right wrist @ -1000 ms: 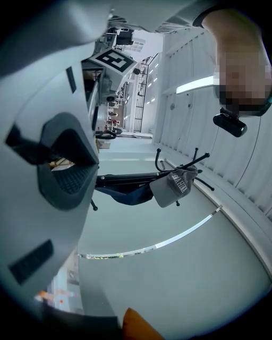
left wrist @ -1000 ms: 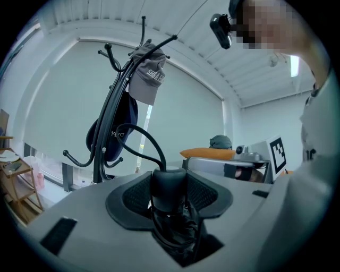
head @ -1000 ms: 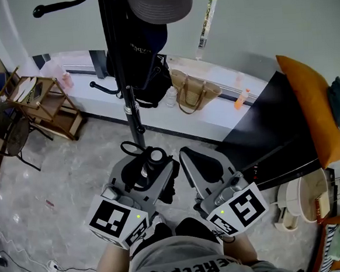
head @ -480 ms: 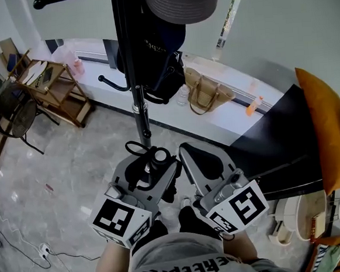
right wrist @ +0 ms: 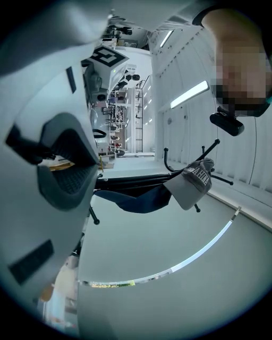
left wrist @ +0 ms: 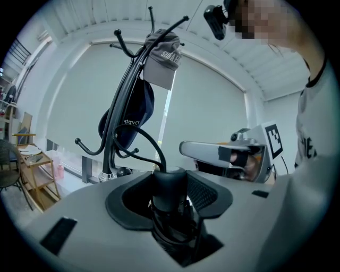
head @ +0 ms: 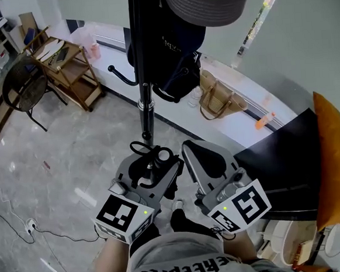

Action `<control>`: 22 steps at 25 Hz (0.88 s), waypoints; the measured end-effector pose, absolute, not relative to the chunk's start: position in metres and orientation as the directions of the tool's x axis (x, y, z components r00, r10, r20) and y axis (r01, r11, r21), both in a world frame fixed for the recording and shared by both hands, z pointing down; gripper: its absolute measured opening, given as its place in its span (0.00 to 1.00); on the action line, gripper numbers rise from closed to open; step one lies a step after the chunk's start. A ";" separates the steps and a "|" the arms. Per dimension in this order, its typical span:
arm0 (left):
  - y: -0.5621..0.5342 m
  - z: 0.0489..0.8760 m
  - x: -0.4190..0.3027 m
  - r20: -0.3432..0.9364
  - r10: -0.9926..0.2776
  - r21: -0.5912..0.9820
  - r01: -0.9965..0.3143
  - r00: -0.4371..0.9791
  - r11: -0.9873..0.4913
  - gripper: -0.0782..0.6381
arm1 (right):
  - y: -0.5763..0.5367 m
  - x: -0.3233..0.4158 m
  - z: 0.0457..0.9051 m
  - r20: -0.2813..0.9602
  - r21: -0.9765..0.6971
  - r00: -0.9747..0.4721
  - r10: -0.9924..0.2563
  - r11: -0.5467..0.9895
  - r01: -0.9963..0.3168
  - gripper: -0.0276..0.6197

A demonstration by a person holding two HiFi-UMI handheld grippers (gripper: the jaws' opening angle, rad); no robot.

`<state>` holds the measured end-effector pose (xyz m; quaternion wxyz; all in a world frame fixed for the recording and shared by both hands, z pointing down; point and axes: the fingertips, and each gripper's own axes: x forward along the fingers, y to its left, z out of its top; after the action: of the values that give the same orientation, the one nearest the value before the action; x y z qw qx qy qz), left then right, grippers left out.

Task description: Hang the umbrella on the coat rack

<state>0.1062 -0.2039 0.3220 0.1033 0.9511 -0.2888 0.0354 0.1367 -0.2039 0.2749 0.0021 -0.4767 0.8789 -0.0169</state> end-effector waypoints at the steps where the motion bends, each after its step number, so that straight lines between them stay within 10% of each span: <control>1: -0.205 0.324 0.108 0.130 -0.548 0.180 -0.563 0.826 -0.806 0.40 | -0.205 0.138 0.276 0.016 -0.033 -0.555 -0.832 0.554 -0.832 0.06; 22: -0.235 0.362 0.122 0.193 -0.609 0.196 -0.639 0.769 -0.744 0.40 | -0.218 0.151 0.292 0.062 -0.041 -0.647 -0.760 0.645 -0.763 0.06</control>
<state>0.1221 -0.2350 0.3620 0.1260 0.9320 -0.3348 0.0582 0.1514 -0.2185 0.2924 -0.0197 -0.4199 0.9068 -0.0316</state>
